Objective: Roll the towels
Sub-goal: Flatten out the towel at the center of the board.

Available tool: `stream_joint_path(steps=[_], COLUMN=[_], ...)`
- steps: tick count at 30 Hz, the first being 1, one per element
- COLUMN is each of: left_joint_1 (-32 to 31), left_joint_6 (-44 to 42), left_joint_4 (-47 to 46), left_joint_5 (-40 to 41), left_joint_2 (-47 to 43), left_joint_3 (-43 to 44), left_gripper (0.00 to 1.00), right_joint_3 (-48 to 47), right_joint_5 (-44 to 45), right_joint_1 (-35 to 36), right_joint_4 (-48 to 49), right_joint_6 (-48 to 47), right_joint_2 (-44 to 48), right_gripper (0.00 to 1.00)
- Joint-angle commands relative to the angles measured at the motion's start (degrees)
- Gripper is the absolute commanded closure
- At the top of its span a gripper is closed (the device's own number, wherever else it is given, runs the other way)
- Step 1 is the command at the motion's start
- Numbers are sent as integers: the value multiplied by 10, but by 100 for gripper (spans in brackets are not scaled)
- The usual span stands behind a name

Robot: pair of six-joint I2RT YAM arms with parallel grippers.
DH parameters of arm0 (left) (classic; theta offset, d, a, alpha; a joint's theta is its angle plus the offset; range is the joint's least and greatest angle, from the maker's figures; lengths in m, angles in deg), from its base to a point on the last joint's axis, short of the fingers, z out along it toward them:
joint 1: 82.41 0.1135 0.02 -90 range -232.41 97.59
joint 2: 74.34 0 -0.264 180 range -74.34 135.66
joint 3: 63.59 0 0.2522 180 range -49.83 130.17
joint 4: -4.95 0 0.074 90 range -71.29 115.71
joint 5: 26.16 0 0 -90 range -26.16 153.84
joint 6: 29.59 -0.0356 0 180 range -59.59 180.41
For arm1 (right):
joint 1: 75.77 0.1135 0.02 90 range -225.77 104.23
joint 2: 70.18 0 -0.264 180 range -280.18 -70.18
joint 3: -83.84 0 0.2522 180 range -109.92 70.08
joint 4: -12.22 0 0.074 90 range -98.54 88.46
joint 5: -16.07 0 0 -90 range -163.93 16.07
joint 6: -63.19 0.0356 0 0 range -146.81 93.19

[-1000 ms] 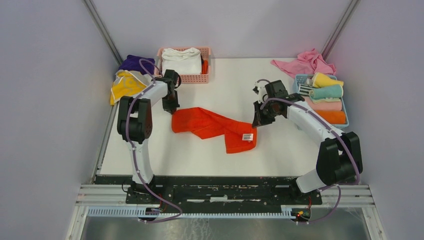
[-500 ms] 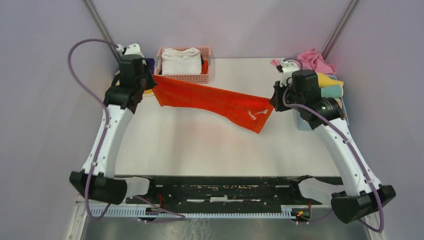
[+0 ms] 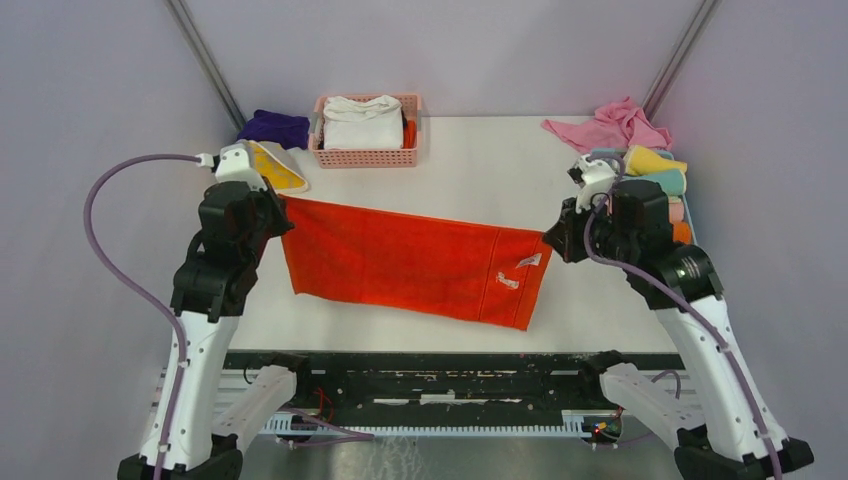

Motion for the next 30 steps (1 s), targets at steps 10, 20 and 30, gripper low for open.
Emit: stream_joint_path(steps=[10,20,30], left_joint_1=[5,8,9], left_joint_6=[-10,-73,-92], left_joint_4=[-167,-218,-247], left_joint_5=[-23,-44,-46], left_joint_2=[427,653,583], left_joint_3=[27,186,99], left_gripper=[97,97,97], right_joint_3=[-39,-130,-89], right_joint_5=[126,149,120], right_joint_1=[-31,-56,-58], right_joint_4=[184,269,256], right_joint_6=[-55,-169,-248], right_joint_2=[-382,-567,-518], right_gripper=[100,100,100])
